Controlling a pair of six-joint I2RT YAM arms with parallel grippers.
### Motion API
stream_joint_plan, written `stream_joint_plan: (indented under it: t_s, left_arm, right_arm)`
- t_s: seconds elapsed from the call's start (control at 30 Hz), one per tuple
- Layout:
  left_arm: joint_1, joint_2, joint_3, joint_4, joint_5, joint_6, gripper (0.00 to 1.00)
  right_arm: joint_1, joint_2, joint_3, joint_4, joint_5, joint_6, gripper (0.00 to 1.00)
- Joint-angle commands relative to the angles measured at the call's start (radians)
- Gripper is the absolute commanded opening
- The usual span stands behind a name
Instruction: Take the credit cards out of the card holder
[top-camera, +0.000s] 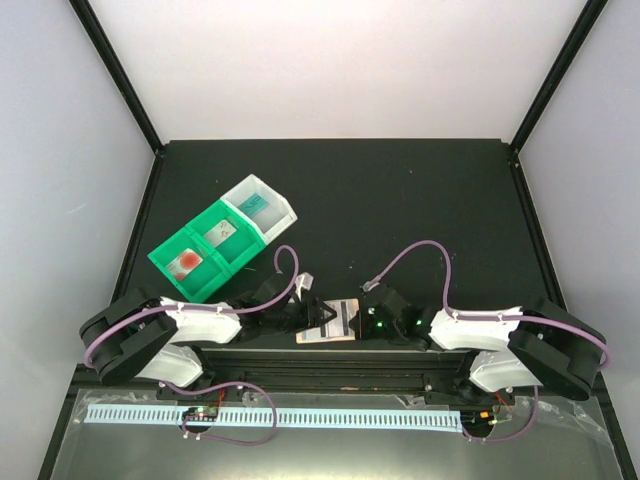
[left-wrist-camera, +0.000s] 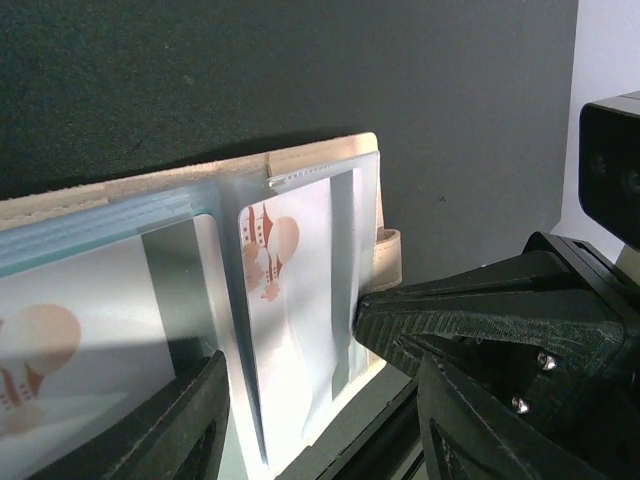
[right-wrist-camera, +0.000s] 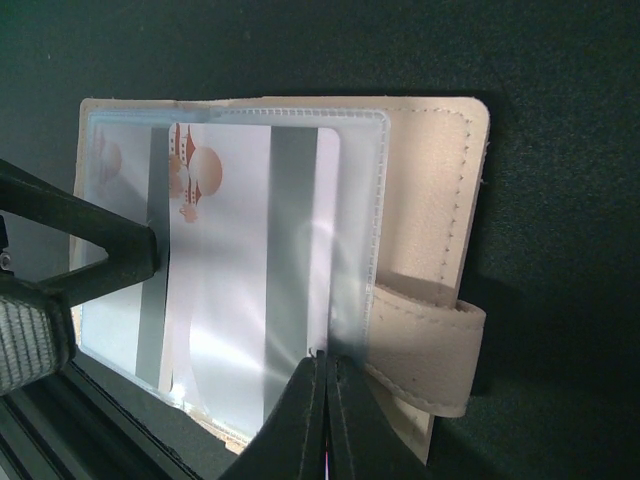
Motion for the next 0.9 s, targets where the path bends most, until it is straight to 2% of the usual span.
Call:
stream_joint_plan:
  t_s: [0.0,0.2,0.33,0.53,0.7,0.87]
  left_arm:
    - [-0.008,0.029,0.020,-0.023,-0.033,0.023,0.54]
    - [-0.004,-0.033,0.032,-0.112,-0.118,0.051,0.54]
    - [0.002,-0.050,0.035,-0.120,-0.121,0.058,0.54]
    - [0.002,-0.031,0.042,-0.127,-0.104,0.056,0.54]
    - [0.002,-0.014,0.038,-0.112,-0.088,0.048,0.54]
    - [0.001,0.023,0.020,-0.044,-0.058,0.022,0.53]
  right_arm:
    - [0.004,0.008,-0.023,-0.035,0.045,-0.002,0.01]
    - [0.004,-0.084,0.028,-0.095,0.082,-0.058,0.01]
    - [-0.007,-0.120,0.088,-0.139,0.105,-0.095,0.01]
    - [-0.014,-0.049,0.130,-0.142,0.108,-0.098,0.01]
    - [-0.015,0.038,0.112,-0.114,0.148,-0.095,0.01]
    - [-0.015,0.102,0.067,-0.069,0.121,-0.064,0.01]
